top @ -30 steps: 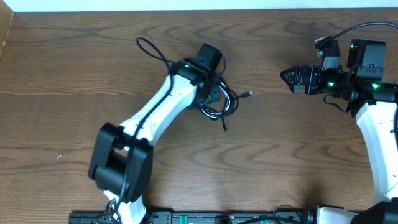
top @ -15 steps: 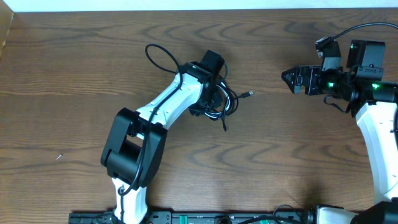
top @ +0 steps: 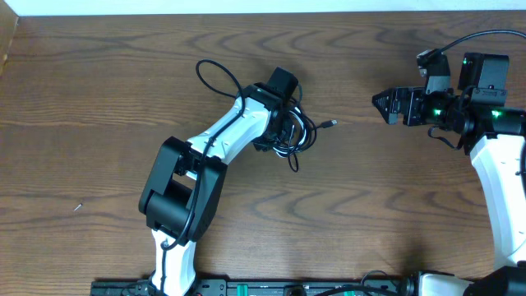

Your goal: Untangle cables

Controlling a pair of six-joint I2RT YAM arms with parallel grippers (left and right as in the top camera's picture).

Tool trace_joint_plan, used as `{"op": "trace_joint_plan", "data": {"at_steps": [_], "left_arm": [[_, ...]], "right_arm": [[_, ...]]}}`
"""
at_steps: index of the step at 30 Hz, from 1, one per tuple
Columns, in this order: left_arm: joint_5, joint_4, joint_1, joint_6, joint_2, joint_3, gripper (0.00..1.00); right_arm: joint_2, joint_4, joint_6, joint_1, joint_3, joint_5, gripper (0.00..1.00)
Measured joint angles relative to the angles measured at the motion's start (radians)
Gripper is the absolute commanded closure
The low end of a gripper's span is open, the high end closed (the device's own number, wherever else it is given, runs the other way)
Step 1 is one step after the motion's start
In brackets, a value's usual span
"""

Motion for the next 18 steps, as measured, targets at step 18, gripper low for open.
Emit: {"op": "trace_joint_plan", "data": {"at_steps": [18], "left_arm": [[-0.003,0.008,0.000,-0.028,0.039,0.003,0.92]], "right_arm": [[0.000,0.000,0.000,0.000,0.000,0.000,0.02]]}}
